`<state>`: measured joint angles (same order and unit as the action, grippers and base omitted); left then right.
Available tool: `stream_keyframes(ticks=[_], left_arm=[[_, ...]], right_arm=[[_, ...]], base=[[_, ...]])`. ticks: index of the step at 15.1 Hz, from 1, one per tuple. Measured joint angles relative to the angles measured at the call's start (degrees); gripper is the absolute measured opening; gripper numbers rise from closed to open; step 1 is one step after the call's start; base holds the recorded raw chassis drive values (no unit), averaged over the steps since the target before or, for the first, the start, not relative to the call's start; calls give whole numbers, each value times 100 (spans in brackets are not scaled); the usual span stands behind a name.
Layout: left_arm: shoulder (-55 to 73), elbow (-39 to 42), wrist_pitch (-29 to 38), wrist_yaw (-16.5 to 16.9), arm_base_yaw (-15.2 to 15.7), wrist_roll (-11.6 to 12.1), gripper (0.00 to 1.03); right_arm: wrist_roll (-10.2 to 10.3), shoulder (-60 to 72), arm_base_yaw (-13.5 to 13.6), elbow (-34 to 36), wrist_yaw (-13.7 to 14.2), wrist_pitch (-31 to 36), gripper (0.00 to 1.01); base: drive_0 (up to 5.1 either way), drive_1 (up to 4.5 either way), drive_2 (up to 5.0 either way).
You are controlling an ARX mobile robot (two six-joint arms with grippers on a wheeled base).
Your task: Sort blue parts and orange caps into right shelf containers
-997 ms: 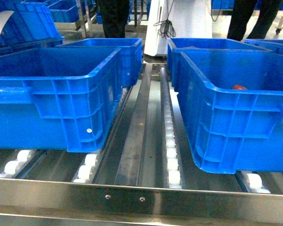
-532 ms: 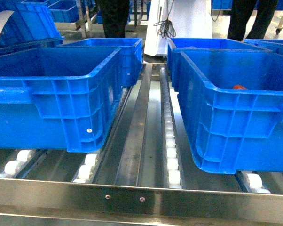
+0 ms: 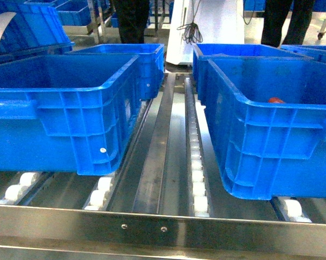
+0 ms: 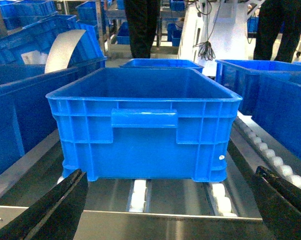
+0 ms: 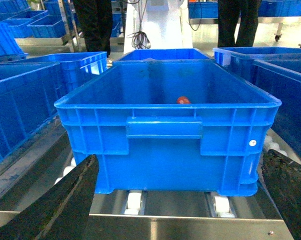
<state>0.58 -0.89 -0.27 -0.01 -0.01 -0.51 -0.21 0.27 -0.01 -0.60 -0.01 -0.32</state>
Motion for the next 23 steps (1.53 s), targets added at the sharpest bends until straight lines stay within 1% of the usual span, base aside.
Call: stream_keyframes(ticks=[23], left_arm=[[0, 0, 0, 0, 0, 0, 98]], right_arm=[[0, 0, 0, -2, 2, 0, 98]], base=[[0, 0, 0]])
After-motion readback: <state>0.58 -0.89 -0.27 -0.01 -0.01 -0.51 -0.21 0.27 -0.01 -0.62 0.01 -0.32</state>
